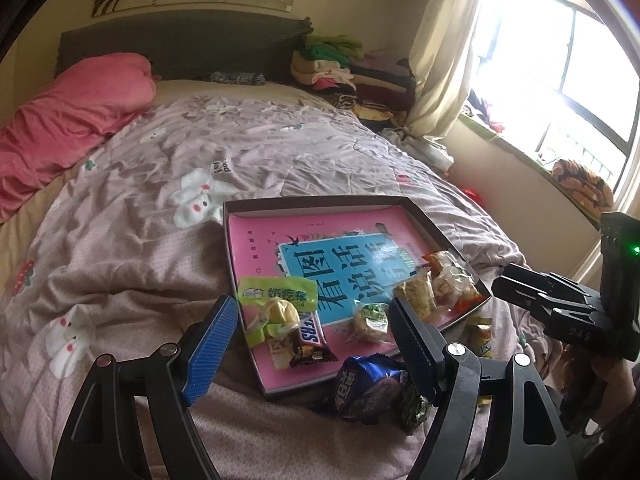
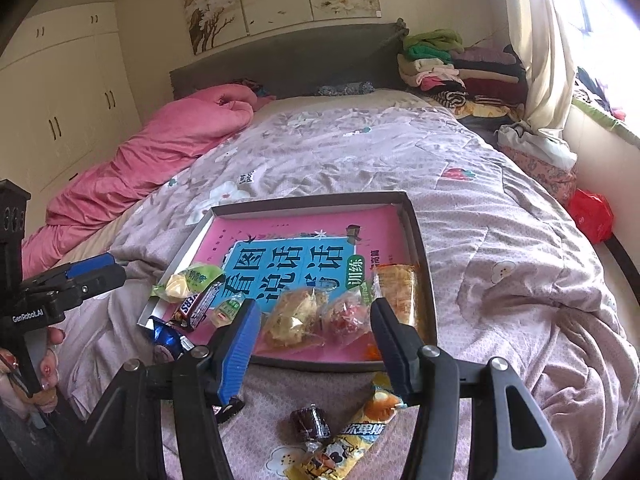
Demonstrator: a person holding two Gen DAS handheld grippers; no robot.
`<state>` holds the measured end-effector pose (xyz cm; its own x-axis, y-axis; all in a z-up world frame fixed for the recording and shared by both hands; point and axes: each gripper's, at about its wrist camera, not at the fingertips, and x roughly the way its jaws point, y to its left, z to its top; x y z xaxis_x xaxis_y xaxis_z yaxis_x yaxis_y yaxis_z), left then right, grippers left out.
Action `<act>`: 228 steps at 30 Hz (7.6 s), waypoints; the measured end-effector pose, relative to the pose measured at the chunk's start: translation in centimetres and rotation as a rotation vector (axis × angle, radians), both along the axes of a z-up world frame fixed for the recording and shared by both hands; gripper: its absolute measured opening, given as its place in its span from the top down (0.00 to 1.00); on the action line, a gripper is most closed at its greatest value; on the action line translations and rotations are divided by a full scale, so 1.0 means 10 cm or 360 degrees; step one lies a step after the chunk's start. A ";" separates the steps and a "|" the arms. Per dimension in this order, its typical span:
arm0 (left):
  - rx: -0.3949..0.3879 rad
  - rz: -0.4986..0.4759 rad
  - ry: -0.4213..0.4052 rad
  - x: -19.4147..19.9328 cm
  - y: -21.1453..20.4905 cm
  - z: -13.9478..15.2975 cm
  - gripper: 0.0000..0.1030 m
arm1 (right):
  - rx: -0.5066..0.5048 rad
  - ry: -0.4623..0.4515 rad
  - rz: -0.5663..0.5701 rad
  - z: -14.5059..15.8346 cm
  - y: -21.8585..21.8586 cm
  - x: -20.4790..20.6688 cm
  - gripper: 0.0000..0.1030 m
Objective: Organize snacks
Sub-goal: 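Withdraw both open tools from the tray, then move the left tool to the blue Oreo bag while the right tool approaches the brown wrapped chocolate, then grasp the blue Oreo bag with the left tool while the right tool grasps the brown chocolate, then carry the Oreo bag with the left tool while the right tool carries the chocolate over the tray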
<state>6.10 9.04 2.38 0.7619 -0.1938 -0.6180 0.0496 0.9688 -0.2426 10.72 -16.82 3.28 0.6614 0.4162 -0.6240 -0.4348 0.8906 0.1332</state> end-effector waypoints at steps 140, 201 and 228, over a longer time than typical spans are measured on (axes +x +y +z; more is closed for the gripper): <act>0.0020 -0.0126 0.0343 -0.01 -0.51 -0.70 0.44 | -0.0074 0.0371 0.0299 -0.79 0.18 -0.27 0.72; -0.0006 0.0017 -0.0050 -0.17 -0.26 -0.05 0.44 | 0.0155 0.0097 0.0167 -0.08 0.10 -0.02 0.72; 0.0008 -0.0018 0.0097 0.26 -0.26 -0.28 0.44 | 0.0220 0.0058 0.0079 -0.04 0.03 0.28 0.72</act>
<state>8.67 6.41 -0.38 0.7204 -0.1993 -0.6643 0.0461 0.9695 -0.2409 13.55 -16.54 2.86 0.6159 0.5313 -0.5817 -0.4704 0.8403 0.2695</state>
